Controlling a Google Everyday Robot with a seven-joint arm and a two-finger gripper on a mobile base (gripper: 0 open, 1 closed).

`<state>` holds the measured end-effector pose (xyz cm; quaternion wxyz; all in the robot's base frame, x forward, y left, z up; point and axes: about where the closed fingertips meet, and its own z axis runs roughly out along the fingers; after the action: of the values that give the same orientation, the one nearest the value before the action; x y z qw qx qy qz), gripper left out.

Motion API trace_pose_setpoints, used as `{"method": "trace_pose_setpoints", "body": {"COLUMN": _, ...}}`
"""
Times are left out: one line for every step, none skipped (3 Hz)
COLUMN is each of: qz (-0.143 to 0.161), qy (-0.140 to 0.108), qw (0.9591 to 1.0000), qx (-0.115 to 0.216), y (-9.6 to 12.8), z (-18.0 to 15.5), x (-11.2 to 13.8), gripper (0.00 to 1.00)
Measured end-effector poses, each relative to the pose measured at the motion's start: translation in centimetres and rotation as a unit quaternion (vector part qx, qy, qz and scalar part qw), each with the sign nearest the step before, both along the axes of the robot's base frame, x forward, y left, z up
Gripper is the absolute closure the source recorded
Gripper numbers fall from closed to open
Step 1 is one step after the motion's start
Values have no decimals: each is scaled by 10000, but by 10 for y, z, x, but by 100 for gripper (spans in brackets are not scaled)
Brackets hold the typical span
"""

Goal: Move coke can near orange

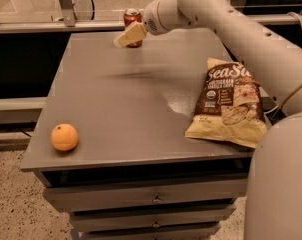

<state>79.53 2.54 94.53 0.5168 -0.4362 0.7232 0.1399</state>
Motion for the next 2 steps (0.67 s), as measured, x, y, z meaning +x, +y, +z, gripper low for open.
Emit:
{"method": "trace_pose_setpoints", "body": {"qz": -468, "qy": -73, "qw": 9986, "qx": 219, "y": 5, "z": -16, "x": 32, "gripper": 0}}
{"method": "trace_pose_setpoints", "body": {"qz": -880, "qy": -101, "qw": 9950, "qx": 459, "y": -4, "z": -27, "x": 62, "gripper": 0}}
